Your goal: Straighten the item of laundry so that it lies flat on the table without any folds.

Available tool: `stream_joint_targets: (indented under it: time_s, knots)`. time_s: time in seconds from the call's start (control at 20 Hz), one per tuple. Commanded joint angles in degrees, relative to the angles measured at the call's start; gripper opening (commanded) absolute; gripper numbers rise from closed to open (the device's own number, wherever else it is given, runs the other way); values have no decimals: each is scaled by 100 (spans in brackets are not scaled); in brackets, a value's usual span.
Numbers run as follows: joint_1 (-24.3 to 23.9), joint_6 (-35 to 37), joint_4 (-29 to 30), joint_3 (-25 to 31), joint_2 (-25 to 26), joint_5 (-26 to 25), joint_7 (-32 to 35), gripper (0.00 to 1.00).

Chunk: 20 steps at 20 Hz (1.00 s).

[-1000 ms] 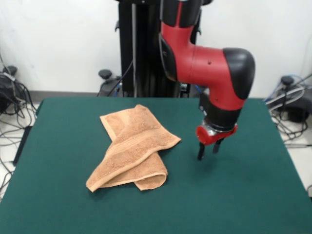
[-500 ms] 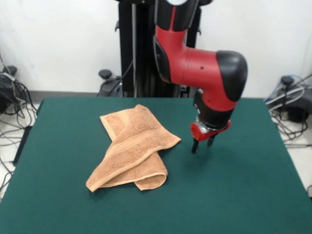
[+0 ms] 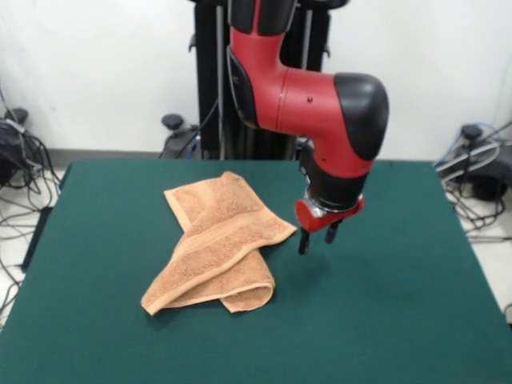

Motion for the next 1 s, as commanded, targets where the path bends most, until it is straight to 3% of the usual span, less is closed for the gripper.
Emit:
stream_joint_targets:
  time_s: [0.05,0.45,0.65,1.0]
  knots:
    - [107,22,221,76,-12,-166,1225,100]
    - [-44,34,242,-127,193,-272,1219,100]
    - [247,-4,806,-525,51,388,2259,100]
    - [339,63,1287,-667,-156,878,2548,100]
